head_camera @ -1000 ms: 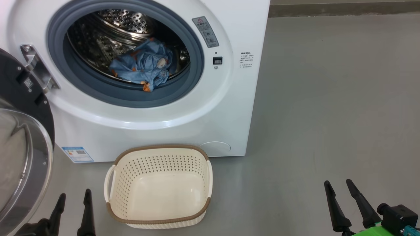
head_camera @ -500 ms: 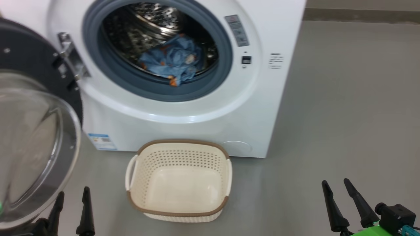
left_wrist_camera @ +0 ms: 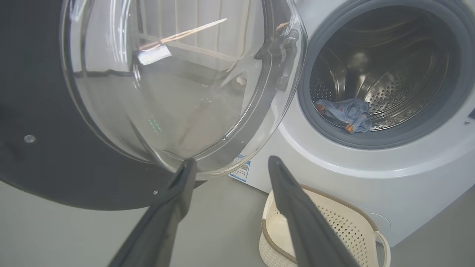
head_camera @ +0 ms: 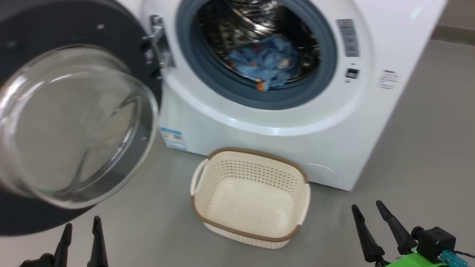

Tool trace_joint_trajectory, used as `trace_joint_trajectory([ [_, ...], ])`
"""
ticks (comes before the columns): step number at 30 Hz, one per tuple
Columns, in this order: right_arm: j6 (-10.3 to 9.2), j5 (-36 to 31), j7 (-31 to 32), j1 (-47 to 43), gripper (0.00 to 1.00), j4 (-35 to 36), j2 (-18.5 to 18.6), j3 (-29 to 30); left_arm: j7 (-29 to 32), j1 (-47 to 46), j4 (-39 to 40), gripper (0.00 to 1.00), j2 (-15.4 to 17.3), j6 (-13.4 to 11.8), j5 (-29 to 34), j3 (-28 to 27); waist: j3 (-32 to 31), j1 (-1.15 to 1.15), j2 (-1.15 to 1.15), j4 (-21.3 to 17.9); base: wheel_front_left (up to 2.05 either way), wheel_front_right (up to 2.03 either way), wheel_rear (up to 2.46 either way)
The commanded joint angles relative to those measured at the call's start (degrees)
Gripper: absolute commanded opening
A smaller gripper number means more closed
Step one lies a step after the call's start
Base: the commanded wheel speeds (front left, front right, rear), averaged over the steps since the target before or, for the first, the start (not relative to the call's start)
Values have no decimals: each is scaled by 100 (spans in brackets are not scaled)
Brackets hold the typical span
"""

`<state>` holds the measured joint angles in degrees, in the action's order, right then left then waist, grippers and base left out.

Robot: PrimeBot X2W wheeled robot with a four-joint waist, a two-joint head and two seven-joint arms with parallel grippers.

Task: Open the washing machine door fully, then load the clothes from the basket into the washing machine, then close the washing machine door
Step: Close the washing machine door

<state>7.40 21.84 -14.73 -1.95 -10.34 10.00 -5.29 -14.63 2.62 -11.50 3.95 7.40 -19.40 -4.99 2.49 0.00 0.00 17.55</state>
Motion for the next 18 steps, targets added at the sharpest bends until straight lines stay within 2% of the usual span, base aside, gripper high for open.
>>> trace_joint_trajectory([
  [1,9,45,-27,236,100,94,110,-194,-37,-12,167,100,44,9,32,-236,-59,0,0,627,0,0,0],
  [7,9,77,-27,296,100,47,139,-334,-37,118,246,100,-19,9,37,-306,-90,0,0,1096,0,0,0],
  [18,9,184,-27,763,100,-214,235,-813,-37,346,603,100,-101,9,3,-774,42,0,0,1241,0,0,0],
])
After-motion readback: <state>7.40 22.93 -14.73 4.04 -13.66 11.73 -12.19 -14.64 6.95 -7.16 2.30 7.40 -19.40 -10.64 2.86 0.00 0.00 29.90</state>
